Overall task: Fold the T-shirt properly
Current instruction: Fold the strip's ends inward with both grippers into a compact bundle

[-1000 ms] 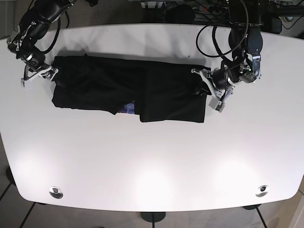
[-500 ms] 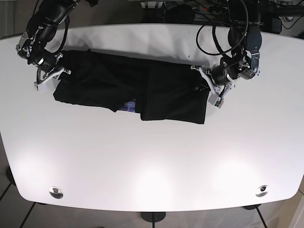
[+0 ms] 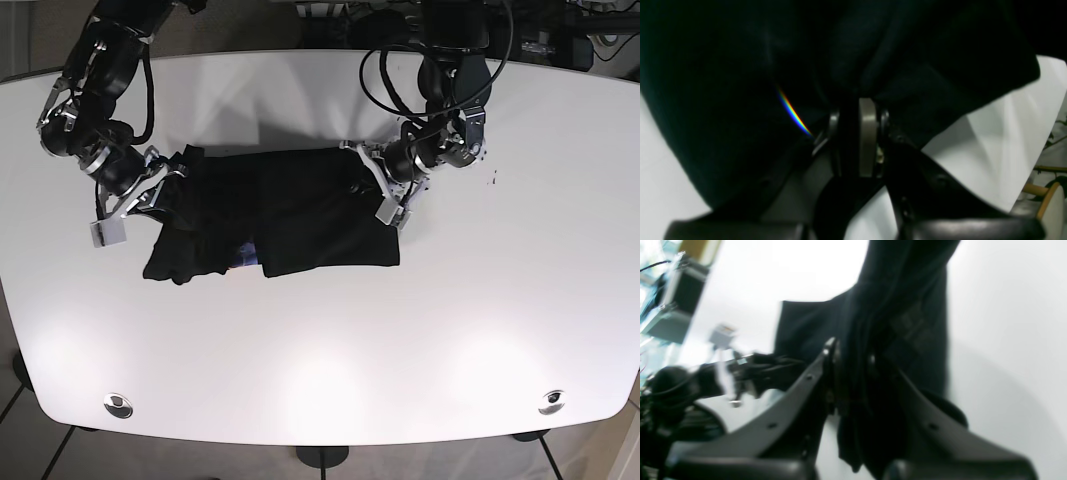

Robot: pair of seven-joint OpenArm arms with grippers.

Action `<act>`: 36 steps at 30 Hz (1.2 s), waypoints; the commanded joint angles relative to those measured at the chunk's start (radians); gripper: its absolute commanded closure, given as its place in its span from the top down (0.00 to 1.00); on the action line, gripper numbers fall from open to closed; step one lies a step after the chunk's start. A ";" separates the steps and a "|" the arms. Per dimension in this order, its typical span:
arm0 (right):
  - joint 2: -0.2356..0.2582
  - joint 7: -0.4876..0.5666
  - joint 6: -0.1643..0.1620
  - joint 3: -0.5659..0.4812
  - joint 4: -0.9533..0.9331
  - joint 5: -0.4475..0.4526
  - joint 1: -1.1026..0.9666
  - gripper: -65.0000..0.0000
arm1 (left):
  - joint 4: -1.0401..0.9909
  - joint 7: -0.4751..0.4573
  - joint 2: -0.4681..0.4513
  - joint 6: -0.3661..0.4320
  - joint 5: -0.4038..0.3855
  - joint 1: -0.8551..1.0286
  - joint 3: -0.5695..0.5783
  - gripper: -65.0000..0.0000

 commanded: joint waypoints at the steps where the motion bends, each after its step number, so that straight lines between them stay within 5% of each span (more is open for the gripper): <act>1: -0.014 0.022 0.009 -0.057 0.020 0.044 0.037 0.03 | -0.001 0.054 0.009 0.006 0.073 0.007 0.000 0.09; 5: -0.068 0.026 0.009 -0.157 0.016 0.036 0.075 0.03 | -0.001 0.054 0.009 0.007 0.073 0.007 0.038 0.09; 12: -0.161 0.027 0.012 -0.340 -0.014 -0.156 0.135 0.03 | -0.003 0.054 0.006 0.009 0.073 0.007 0.061 0.09; 25: -0.191 0.181 0.003 -0.525 -0.308 -0.171 0.213 0.03 | 0.002 -0.050 0.014 0.001 0.058 0.013 0.060 0.09; 31: -0.191 0.204 0.001 -0.542 -0.455 -0.171 0.264 0.04 | 0.010 -0.088 -0.014 0.001 -0.115 0.016 0.055 0.09; 36: -0.195 0.204 0.001 -0.544 -0.466 -0.171 0.265 0.26 | 0.111 -0.210 -0.128 0.007 -0.289 0.093 0.043 0.09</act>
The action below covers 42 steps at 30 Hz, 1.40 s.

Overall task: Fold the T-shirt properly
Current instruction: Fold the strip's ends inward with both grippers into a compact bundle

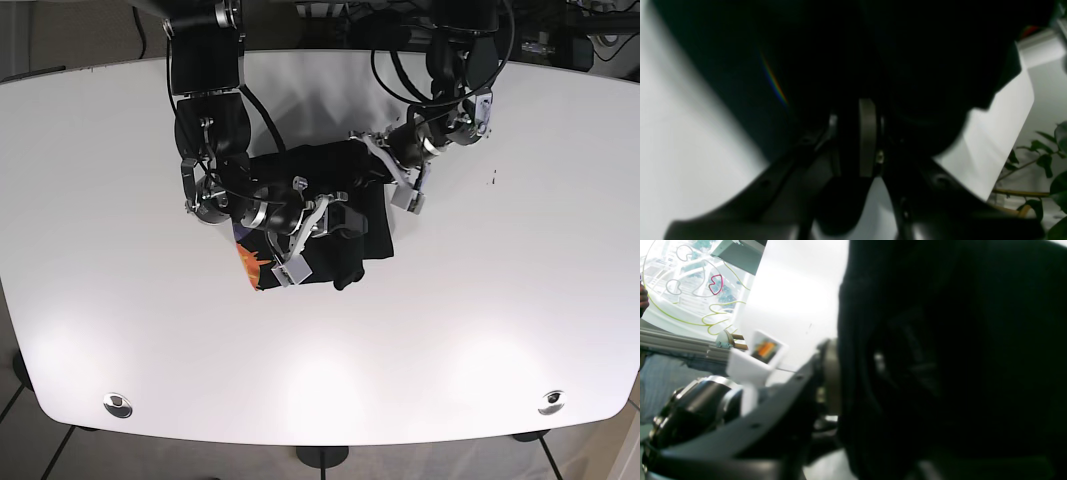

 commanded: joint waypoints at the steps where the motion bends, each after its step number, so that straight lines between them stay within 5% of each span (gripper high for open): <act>1: -0.009 0.020 0.005 0.000 0.014 0.026 0.019 0.31 | 0.068 -0.064 -0.029 -0.004 -0.074 0.024 -0.034 0.09; 5: -0.023 0.020 0.003 -0.003 0.015 0.026 0.015 0.61 | 0.180 -0.075 -0.080 -0.004 -0.135 0.099 -0.203 0.09; 7: -0.026 0.018 0.003 -0.003 0.034 0.039 0.013 0.68 | 0.211 -0.075 -0.114 -0.004 -0.131 0.110 -0.247 0.09; 16: 0.119 0.018 0.003 0.016 0.296 0.051 -0.079 0.58 | 0.289 -0.075 -0.180 -0.005 0.035 0.113 -0.255 0.09; 21: 0.129 0.018 0.003 0.048 0.287 0.048 -0.191 0.59 | 0.289 -0.075 -0.180 -0.005 0.034 0.113 -0.255 0.09; 26: 0.106 0.020 0.003 -0.083 0.247 0.048 -0.223 0.58 | 0.309 -0.075 -0.180 -0.004 0.040 0.106 -0.252 0.09; 30: 0.111 0.029 0.003 0.046 0.305 0.048 -0.202 0.58 | 0.318 -0.075 -0.183 -0.001 0.043 0.045 -0.086 0.10; 32: 0.152 0.029 0.003 0.122 0.302 0.048 -0.144 0.58 | 0.314 -0.075 -0.178 0.035 0.077 0.010 0.007 0.10; 34: 0.192 0.032 0.003 0.134 0.258 0.048 -0.081 0.51 | 0.312 -0.078 -0.150 0.088 0.123 -0.018 0.119 0.10; 39: 0.261 0.083 0.006 0.125 0.021 0.045 0.085 0.11 | 0.312 -0.078 -0.060 0.121 0.239 -0.018 0.236 0.10; 42: 0.280 0.178 0.012 0.094 -0.055 -0.032 0.110 0.13 | 0.309 -0.078 -0.051 0.121 0.279 0.017 0.234 0.10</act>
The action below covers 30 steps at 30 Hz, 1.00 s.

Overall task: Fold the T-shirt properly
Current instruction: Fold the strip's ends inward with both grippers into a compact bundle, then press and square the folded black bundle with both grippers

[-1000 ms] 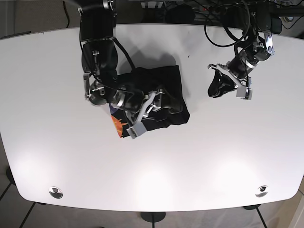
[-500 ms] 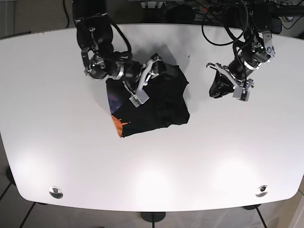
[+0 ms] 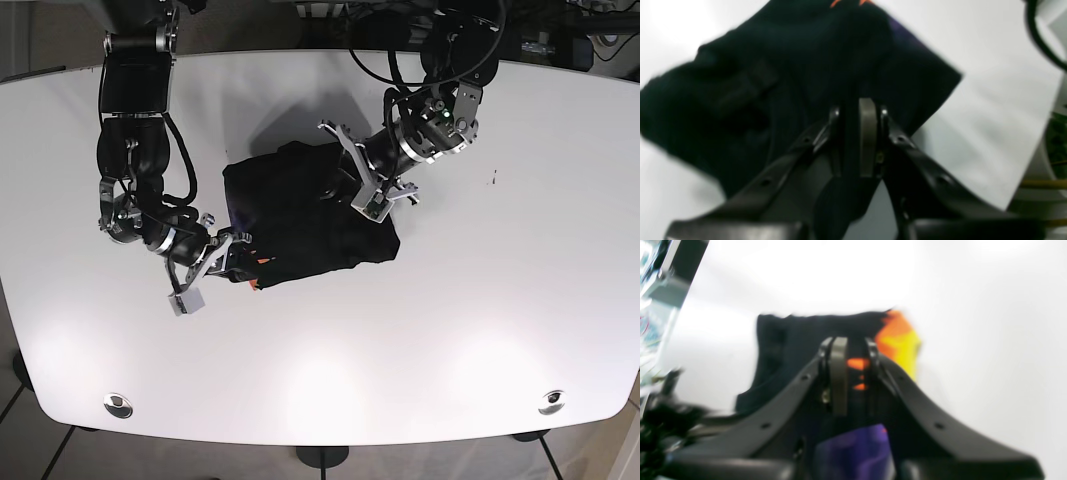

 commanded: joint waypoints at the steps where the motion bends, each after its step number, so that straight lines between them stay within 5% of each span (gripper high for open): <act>1: 0.011 0.064 0.014 -0.031 -0.032 -0.039 0.048 0.13 | 0.007 -0.027 0.000 -0.003 0.004 0.011 -0.002 0.09; 4: 0.002 0.174 0.016 -0.051 -0.138 -0.146 0.048 0.13 | -0.059 -0.027 -0.005 -0.003 0.004 0.018 -0.043 0.09; 8: 0.006 0.269 0.017 -0.052 -0.237 -0.163 0.044 0.13 | -0.210 -0.028 -0.005 -0.004 0.004 0.011 -0.146 0.09; 12: 0.009 0.280 0.066 -0.051 -0.253 -0.163 0.025 0.12 | -0.277 -0.090 -0.011 -0.006 0.003 -0.006 -0.171 0.09; 16: 0.009 0.280 0.068 -0.051 -0.248 -0.163 0.009 0.12 | -0.326 -0.105 -0.034 -0.006 0.001 -0.022 -0.160 0.09; 26: -0.003 0.276 0.063 -0.052 0.057 -0.163 -0.246 0.12 | -0.698 -0.106 -0.071 -0.006 0.001 -0.457 -0.154 0.09; 30: -0.058 0.274 0.062 -0.120 0.086 -0.165 -0.298 0.12 | -0.857 -0.148 -0.067 -0.006 0.003 -0.641 -0.115 0.10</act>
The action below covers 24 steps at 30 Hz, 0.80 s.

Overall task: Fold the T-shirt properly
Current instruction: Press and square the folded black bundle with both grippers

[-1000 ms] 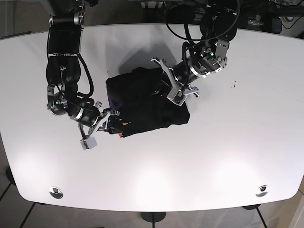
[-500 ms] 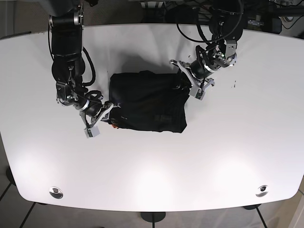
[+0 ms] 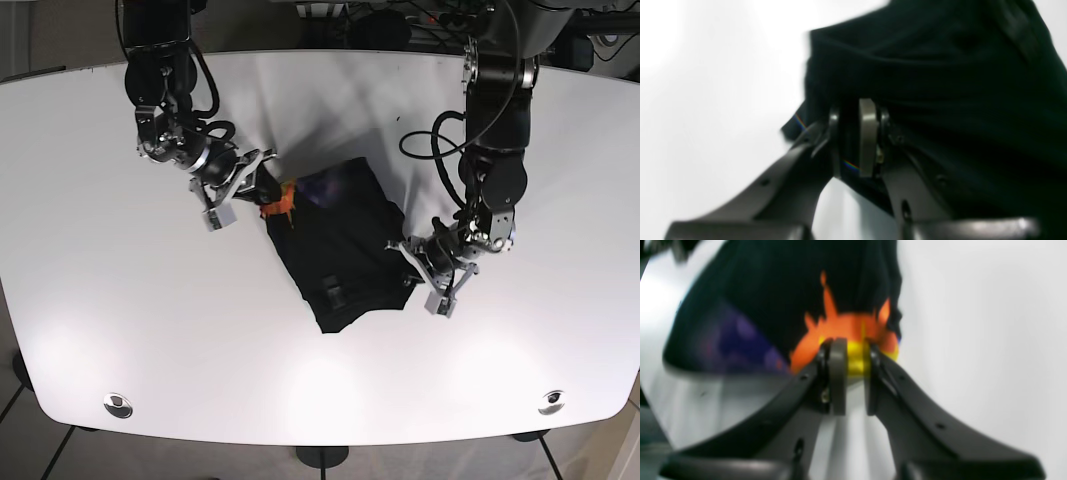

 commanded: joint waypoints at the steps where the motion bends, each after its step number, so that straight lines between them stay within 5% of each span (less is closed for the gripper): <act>1: -0.008 0.019 0.012 -0.043 0.023 0.019 0.007 0.12 | -0.036 -0.035 -0.004 -0.008 -0.011 -0.084 0.038 0.10; 5: -0.055 0.021 0.011 -0.135 0.023 0.019 0.008 0.12 | -0.036 -0.038 -0.009 -0.008 -0.012 -0.125 0.068 0.12; 9: -0.068 0.019 0.011 -0.134 0.045 0.020 0.010 0.12 | 0.114 -0.038 -0.041 -0.001 -0.011 -0.088 0.068 0.37; 12: -0.031 0.019 0.011 -0.132 0.094 0.023 0.010 0.12 | 0.269 -0.038 -0.041 0.005 -0.006 -0.012 0.067 0.45; 18: -0.002 -0.013 0.011 -0.010 0.126 0.026 0.011 0.12 | 0.592 -0.041 0.065 0.246 0.219 0.189 0.133 0.72; 24: -0.003 -0.061 0.012 0.136 0.126 0.026 0.024 0.12 | 0.466 -0.066 0.182 0.299 0.314 0.266 0.193 0.74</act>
